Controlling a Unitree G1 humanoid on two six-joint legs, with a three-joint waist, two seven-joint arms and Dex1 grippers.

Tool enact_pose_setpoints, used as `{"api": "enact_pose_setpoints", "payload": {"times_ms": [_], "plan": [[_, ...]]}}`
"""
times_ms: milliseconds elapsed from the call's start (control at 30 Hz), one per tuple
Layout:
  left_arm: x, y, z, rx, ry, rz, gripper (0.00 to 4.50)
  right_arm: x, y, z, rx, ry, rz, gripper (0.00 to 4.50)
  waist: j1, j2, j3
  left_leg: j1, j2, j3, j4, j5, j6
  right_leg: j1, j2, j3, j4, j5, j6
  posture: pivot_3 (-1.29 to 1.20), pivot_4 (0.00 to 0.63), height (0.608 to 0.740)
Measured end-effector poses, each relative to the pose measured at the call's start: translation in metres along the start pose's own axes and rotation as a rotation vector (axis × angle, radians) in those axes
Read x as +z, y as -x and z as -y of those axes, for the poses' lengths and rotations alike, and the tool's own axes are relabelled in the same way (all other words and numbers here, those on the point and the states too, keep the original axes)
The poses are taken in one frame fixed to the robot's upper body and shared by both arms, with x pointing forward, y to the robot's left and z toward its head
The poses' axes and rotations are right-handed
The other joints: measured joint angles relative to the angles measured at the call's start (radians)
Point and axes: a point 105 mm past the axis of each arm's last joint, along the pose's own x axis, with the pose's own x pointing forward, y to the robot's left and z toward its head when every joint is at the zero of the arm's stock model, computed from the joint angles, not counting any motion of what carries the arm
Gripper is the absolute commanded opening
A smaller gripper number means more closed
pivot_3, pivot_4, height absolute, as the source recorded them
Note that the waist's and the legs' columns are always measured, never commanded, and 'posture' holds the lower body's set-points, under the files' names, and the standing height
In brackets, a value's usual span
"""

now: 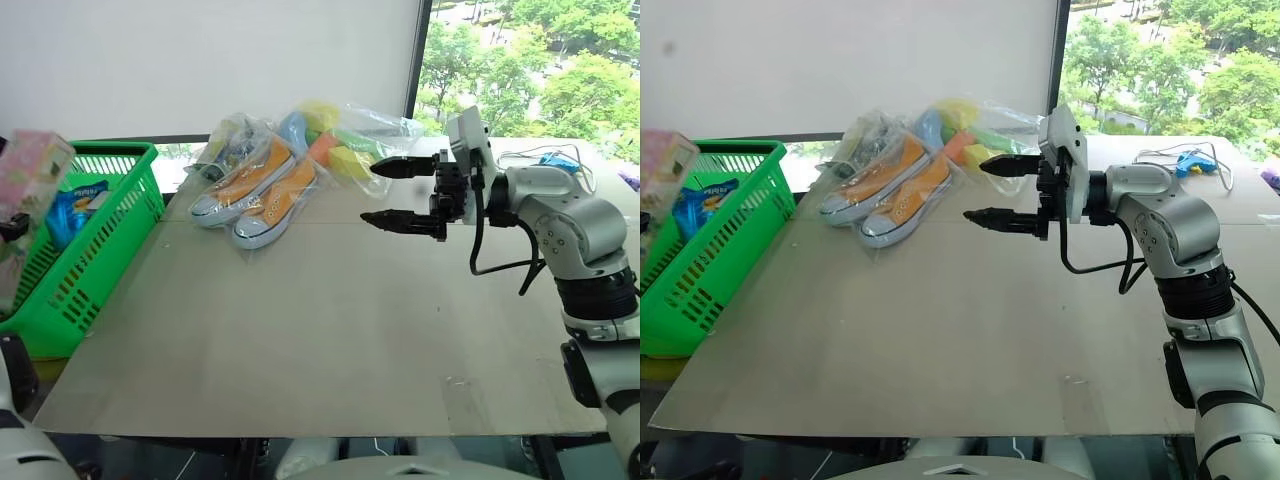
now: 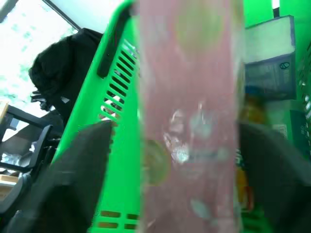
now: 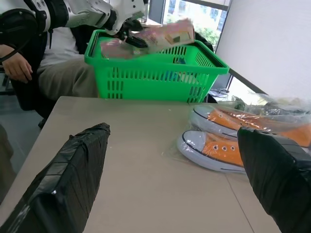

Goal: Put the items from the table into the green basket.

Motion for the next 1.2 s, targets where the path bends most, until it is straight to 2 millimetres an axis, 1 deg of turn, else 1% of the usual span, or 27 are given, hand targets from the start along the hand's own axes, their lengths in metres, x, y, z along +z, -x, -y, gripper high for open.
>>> {"api": "enact_pose_setpoints", "payload": {"times_ms": [67,133,167,200,233,267,300,333,367,400,433,467,500,533,567,600,633,667,700,733,800,833,867,933,1033,1133,1200], "plan": [[0.006,0.0,-0.005,0.047,-0.021,0.033,4.48,0.0,0.0,0.0,0.004,-0.001,0.002,4.5,0.001,0.0,0.0,0.0,0.0,0.0,0.0,0.0,0.0,0.0,0.0,0.0,0.0,0.0,0.0,0.13,0.0,0.74],[0.016,0.0,-0.008,0.086,-0.032,0.085,4.48,0.0,0.0,-0.001,0.005,-0.002,0.004,4.5,0.002,0.0,0.0,0.0,0.0,0.0,0.0,0.0,0.0,0.0,0.0,0.0,0.0,0.0,0.0,0.13,0.0,0.74],[0.03,-0.001,-0.006,0.096,-0.006,0.152,4.48,0.0,0.001,0.0,0.001,-0.003,0.007,4.5,0.004,0.0,0.0,0.0,0.0,0.0,0.0,0.0,0.0,0.0,0.0,0.0,0.0,0.0,0.0,0.13,0.0,0.74],[0.037,-0.001,-0.004,0.095,0.01,0.186,4.48,0.0,0.001,0.0,0.0,-0.003,0.007,4.5,0.008,0.0,0.0,0.0,0.0,0.0,0.0,0.0,0.0,0.0,-0.001,-0.001,0.0,0.0,0.0,0.13,0.0,0.74],[0.052,-0.001,0.001,0.079,0.052,0.257,4.48,0.0,0.002,0.0,-0.004,-0.004,0.007,4.5,0.011,-0.001,0.0,0.0,0.0,-0.001,0.0,0.0,0.0,0.0,-0.001,-0.001,0.0,0.0,0.0,0.13,0.0,0.74],[0.068,-0.001,0.01,0.041,0.086,0.327,4.48,-0.001,0.003,0.001,-0.013,-0.005,0.005,4.5,0.015,-0.001,-0.001,0.0,0.0,0.0,0.001,0.0,0.0,0.0,-0.002,-0.001,0.0,0.0,0.0,0.13,0.0,0.74],[0.084,0.0,0.023,-0.015,0.117,0.404,4.48,-0.003,0.005,0.003,-0.031,-0.007,-0.004,4.5,0.019,-0.001,-0.001,0.0,-0.001,0.0,0.001,0.0,0.0,0.0,-0.002,-0.001,-0.001,0.0,0.0,0.13,0.0,0.74],[0.1,0.002,0.041,-0.087,0.145,0.478,4.48,-0.008,0.008,0.006,-0.063,-0.008,-0.024,4.5,0.023,-0.001,-0.001,-0.001,-0.001,0.0,0.001,0.0,0.0,0.0,-0.003,0.0,0.0,0.0,0.0,0.13,0.0,0.74],[0.11,0.004,0.059,-0.157,0.164,0.529,4.48,-0.013,0.012,0.01,-0.101,-0.009,-0.048,4.5,0.025,-0.001,-0.001,-0.001,-0.001,0.0,0.001,0.0,0.0,0.001,-0.003,0.001,0.0,0.0,0.0,0.13,0.0,0.74],[0.119,0.009,0.085,-0.251,0.186,0.573,4.48,-0.022,0.018,0.015,-0.155,-0.015,-0.084,4.5,0.026,-0.001,-0.001,-0.001,-0.001,0.001,0.001,0.0,0.0,0.001,-0.004,0.004,0.0,0.0,0.0,0.13,0.0,0.74],[0.123,0.014,0.113,-0.356,0.207,0.592,4.48,-0.032,0.026,0.02,-0.211,-0.029,-0.122,4.5,0.025,-0.001,-0.001,-0.001,-0.001,0.002,0.001,0.0,0.0,0.001,-0.004,0.005,0.0,0.0,0.0,0.11,0.0,0.74],[0.124,0.024,0.145,-0.477,0.253,0.597,4.48,-0.045,0.036,0.023,-0.263,-0.053,-0.159,4.5,0.02,-0.001,-0.001,-0.002,-0.001,0.002,0.001,0.0,0.001,0.0,-0.003,0.006,-0.001,0.0,0.0,0.09,0.0,0.74],[0.124,0.033,0.169,-0.572,0.282,0.594,4.48,-0.054,0.044,0.024,-0.3,-0.074,-0.184,4.5,0.015,-0.002,-0.001,-0.003,0.0,0.002,0.001,0.0,0.001,-0.002,-0.003,0.006,0.0,0.0,0.0,0.09,0.0,0.74],[0.124,0.038,0.18,-0.614,0.292,0.592,4.48,-0.058,0.048,0.025,-0.319,-0.084,-0.193,4.5,0.009,-0.002,-0.001,-0.003,0.0,0.002,0.001,0.0,0.0,-0.003,-0.002,0.006,0.0,0.0,0.0,0.07,0.0,0.74],[0.132,0.066,0.219,-0.775,0.329,0.608,4.48,-0.072,0.069,0.024,-0.391,-0.111,-0.241,4.5,0.0,-0.002,-0.001,-0.008,0.0,0.004,0.002,0.002,-0.003,-0.009,-0.003,0.007,0.001,0.0,0.0,0.04,0.0,0.74],[0.132,0.068,0.22,-0.783,0.331,0.609,4.48,-0.073,0.07,0.024,-0.394,-0.113,-0.243,4.5,-0.003,-0.002,-0.001,-0.009,0.0,0.004,0.002,0.002,-0.003,-0.009,-0.003,0.007,0.001,0.0,0.0,0.02,0.0,0.74],[0.136,0.086,0.237,-0.862,0.332,0.623,4.48,-0.078,0.081,0.021,-0.433,-0.119,-0.262,4.5,-0.02,-0.002,-0.002,-0.01,0.001,0.004,0.002,0.002,-0.003,-0.011,-0.002,0.008,0.001,0.0,0.0,0.01,0.0,0.74],[0.134,0.098,0.249,-0.916,0.34,0.619,4.48,-0.083,0.093,0.015,-0.46,-0.126,-0.288,4.5,-0.027,-0.001,-0.002,-0.01,0.001,0.005,0.002,0.002,-0.003,-0.011,-0.002,0.009,0.001,0.0,0.0,0.0,0.0,0.74],[0.127,0.12,0.269,-1.015,0.35,0.607,4.48,-0.092,0.114,0.004,-0.513,-0.151,-0.339,4.5,-0.03,0.002,-0.004,-0.009,0.001,0.006,0.001,0.001,-0.002,-0.009,-0.003,0.01,0.0,0.0,0.0,-0.01,0.0,0.74],[0.118,0.131,0.284,-1.078,0.344,0.57,4.48,-0.1,0.127,-0.001,-0.55,-0.181,-0.369,4.5,-0.035,0.002,-0.004,-0.008,0.001,0.007,0.001,0.001,-0.001,-0.009,-0.002,0.011,0.0,0.0,0.0,-0.01,0.0,0.74],[0.1,0.142,0.304,-1.154,0.32,0.489,4.48,-0.108,0.142,-0.011,-0.598,-0.215,-0.406,4.5,-0.058,0.003,-0.002,-0.008,0.002,0.01,0.001,-0.002,0.003,-0.009,-0.001,0.014,0.0,0.0,0.0,-0.03,0.0,0.74],[0.095,0.146,0.307,-1.171,0.313,0.472,4.48,-0.108,0.146,-0.015,-0.61,-0.215,-0.415,4.5,-0.066,0.004,-0.002,-0.006,0.002,0.01,0.002,-0.001,0.002,-0.008,-0.001,0.014,0.001,0.0,-0.001,-0.04,0.0,0.74],[0.093,0.151,0.309,-1.186,0.309,0.467,4.48,-0.108,0.151,-0.022,-0.622,-0.213,-0.426,4.5,-0.072,0.005,-0.001,-0.002,0.003,0.01,0.002,-0.001,0.001,-0.004,0.0,0.013,0.001,0.0,-0.001,-0.04,0.0,0.74],[0.083,0.157,0.308,-1.206,0.277,0.445,4.48,-0.111,0.162,-0.033,-0.65,-0.226,-0.452,4.5,-0.081,0.011,0.003,0.011,0.007,0.01,0.001,-0.002,-0.001,0.012,0.003,0.012,-0.004,-0.005,-0.003,-0.06,0.0,0.74],[0.054,0.161,0.304,-1.231,0.239,0.361,4.48,-0.115,0.178,-0.044,-0.709,-0.254,-0.475,4.5,-0.1,0.018,0.008,0.024,0.012,0.012,-0.001,-0.003,-0.001,0.026,0.006,0.012,-0.01,-0.007,-0.001,-0.06,0.0,0.74],[0.039,0.161,0.297,-1.227,0.252,0.321,4.48,-0.116,0.189,-0.048,-0.759,-0.27,-0.488,4.5,-0.105,0.018,0.009,0.024,0.016,0.013,0.0,-0.002,-0.001,0.026,0.007,0.009,-0.012,-0.006,-0.002,-0.06,0.0,0.74],[0.033,0.162,0.292,-1.217,0.268,0.313,4.48,-0.116,0.192,-0.052,-0.775,-0.267,-0.499,4.5,-0.104,0.018,0.009,0.023,0.017,0.013,0.0,-0.002,0.001,0.026,0.007,0.008,-0.013,-0.006,-0.002,-0.06,0.0,0.74]]}}
